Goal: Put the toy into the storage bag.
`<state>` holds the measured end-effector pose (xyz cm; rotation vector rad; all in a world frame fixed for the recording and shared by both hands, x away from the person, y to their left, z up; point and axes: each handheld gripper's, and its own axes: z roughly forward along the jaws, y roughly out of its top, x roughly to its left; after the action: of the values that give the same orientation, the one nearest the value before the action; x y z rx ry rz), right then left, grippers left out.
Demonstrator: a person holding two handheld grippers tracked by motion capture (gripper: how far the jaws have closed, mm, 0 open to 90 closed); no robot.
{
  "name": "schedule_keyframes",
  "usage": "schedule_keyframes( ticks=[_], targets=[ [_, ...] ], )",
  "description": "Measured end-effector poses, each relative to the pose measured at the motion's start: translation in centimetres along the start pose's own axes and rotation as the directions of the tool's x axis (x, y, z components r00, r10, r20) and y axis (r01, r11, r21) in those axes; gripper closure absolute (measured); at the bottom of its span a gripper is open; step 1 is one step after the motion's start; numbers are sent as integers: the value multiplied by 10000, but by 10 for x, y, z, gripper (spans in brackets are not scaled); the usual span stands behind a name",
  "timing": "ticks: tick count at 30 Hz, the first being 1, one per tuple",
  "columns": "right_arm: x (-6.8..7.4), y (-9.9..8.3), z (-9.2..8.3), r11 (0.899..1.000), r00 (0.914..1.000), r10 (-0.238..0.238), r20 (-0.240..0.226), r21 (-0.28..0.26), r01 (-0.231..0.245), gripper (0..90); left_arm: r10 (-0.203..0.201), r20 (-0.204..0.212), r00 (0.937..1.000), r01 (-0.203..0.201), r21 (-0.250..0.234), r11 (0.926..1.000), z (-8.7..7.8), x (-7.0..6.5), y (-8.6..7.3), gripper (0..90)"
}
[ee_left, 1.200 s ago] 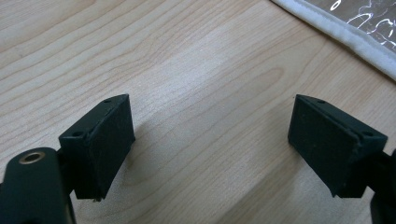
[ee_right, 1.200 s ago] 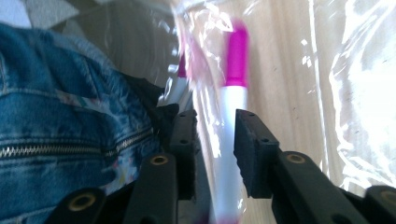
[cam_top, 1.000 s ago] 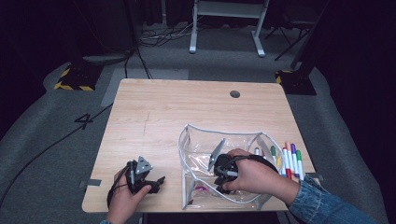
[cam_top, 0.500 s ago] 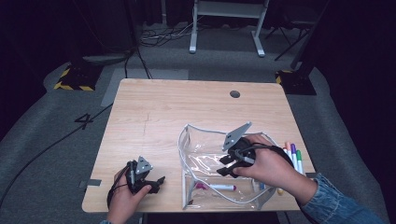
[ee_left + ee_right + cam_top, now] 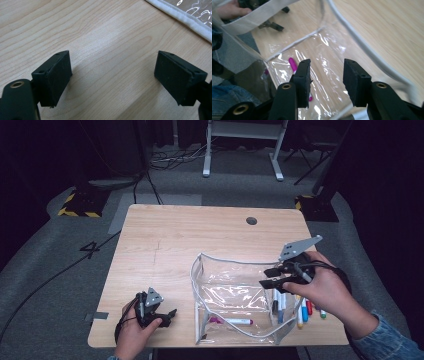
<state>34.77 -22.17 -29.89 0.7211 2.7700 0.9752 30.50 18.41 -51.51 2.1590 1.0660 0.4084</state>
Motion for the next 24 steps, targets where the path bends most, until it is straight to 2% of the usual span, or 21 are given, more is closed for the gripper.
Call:
schedule_keyframes(
  ticks=[6,12,18,20,24],
  targets=[
    [-24,-22,-26,9962,9947,811,626,-374,-789,580,-2,4,10000,2,6,10000,0,0,0,148],
    [-46,-49,-51,9846,9783,1667,1232,-741,-1584,569,-4,7,10000,4,6,10000,0,0,0,148],
    [-71,-79,-60,9679,9491,2499,1919,-767,-2394,552,-1,1,10000,1,4,10000,0,0,0,148],
    [-81,-91,-59,9586,9355,2846,2096,-738,-2751,549,-2,2,10000,2,3,10000,0,0,0,148],
    [-97,-111,-53,9455,9110,3250,2538,-653,-3191,550,-5,3,10000,5,2,10000,0,0,0,148]
  ],
)
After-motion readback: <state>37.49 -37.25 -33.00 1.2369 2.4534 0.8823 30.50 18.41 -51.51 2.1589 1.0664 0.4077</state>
